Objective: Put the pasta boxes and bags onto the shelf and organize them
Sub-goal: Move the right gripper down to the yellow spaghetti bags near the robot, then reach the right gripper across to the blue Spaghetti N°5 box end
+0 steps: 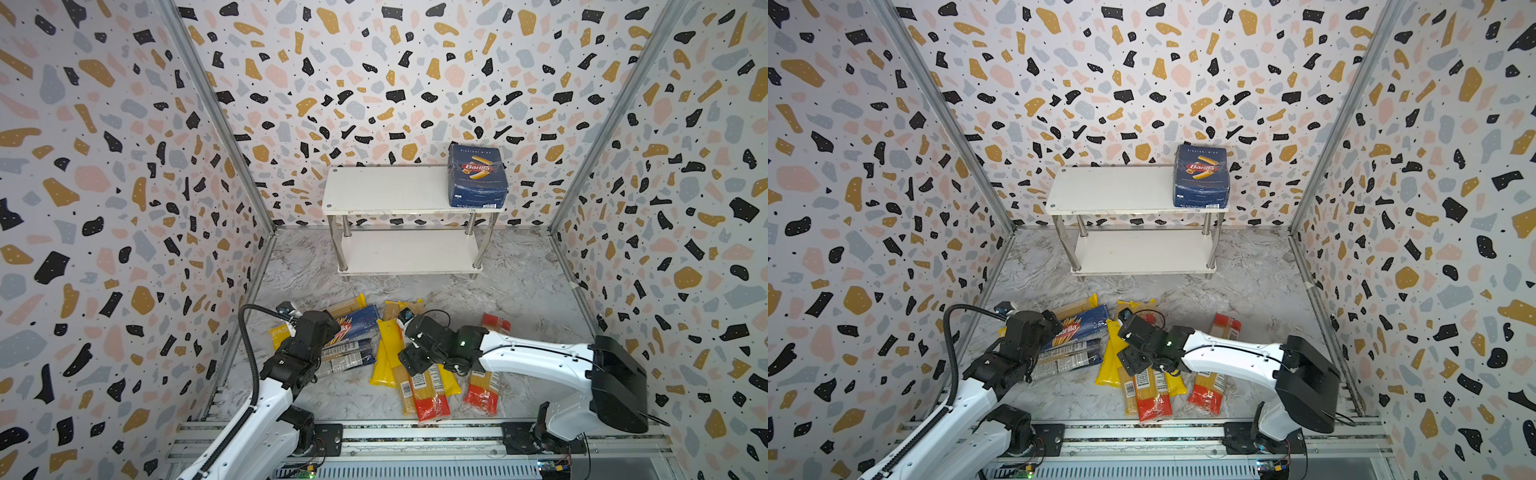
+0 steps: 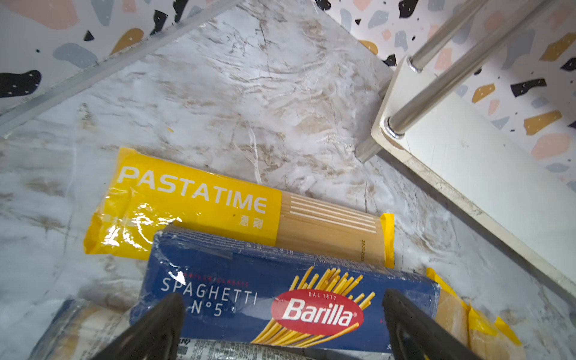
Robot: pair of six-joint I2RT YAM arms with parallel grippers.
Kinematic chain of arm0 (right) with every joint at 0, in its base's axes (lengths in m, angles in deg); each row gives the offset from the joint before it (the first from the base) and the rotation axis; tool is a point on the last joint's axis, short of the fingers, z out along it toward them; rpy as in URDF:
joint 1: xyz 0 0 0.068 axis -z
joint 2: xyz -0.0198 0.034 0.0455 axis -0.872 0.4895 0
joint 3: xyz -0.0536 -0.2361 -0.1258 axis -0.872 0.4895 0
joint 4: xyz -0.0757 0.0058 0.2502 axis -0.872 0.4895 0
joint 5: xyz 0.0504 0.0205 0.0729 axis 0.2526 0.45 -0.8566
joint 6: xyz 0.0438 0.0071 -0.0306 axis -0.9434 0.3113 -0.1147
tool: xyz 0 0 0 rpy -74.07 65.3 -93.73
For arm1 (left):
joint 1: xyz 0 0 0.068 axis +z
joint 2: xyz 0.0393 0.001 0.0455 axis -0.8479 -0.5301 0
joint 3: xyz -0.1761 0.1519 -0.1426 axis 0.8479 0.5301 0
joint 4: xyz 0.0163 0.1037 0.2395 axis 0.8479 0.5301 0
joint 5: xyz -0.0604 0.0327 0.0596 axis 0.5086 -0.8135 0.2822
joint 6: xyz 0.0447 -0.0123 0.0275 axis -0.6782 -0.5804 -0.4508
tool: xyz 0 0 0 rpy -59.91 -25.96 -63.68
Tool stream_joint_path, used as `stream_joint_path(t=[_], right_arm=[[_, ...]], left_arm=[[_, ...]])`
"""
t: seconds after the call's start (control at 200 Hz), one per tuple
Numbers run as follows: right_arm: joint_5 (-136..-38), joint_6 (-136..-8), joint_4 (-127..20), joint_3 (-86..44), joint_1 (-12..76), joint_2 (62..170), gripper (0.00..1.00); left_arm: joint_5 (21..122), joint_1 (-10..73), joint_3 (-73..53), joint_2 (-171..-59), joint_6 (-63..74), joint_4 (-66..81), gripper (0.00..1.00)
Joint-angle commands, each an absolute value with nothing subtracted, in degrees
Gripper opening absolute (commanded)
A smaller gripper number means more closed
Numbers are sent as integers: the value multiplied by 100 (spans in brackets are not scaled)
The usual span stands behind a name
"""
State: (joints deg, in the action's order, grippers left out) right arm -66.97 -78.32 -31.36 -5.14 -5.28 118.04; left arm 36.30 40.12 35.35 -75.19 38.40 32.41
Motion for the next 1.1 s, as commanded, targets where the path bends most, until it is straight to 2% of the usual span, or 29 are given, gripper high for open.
stream_joint_path(t=[0.0, 0.25, 0.581, 0.936, 1.096], right_arm=[[-6035, -7620, -3014, -1040, -670, 12094, 86], [-5632, -7353, -2934, -1766, -895, 13164, 87], [-4634, -7192, -2424, -2403, -750, 14197, 87], [-4834, -7179, -2575, -1762, 266, 13578, 87], [-5668, -7050, -2851, -1893, 265, 13034, 88]], left_arm=[[3488, 4194, 3398, -7453, 3933, 3235, 100], [3585, 4702, 3380, -7313, 3933, 3225, 100], [3911, 5230, 3685, -7296, 3933, 2945, 100], [3871, 5423, 4015, -7553, 3933, 2449, 100], [3929, 5454, 3934, -7817, 3933, 2289, 100]])
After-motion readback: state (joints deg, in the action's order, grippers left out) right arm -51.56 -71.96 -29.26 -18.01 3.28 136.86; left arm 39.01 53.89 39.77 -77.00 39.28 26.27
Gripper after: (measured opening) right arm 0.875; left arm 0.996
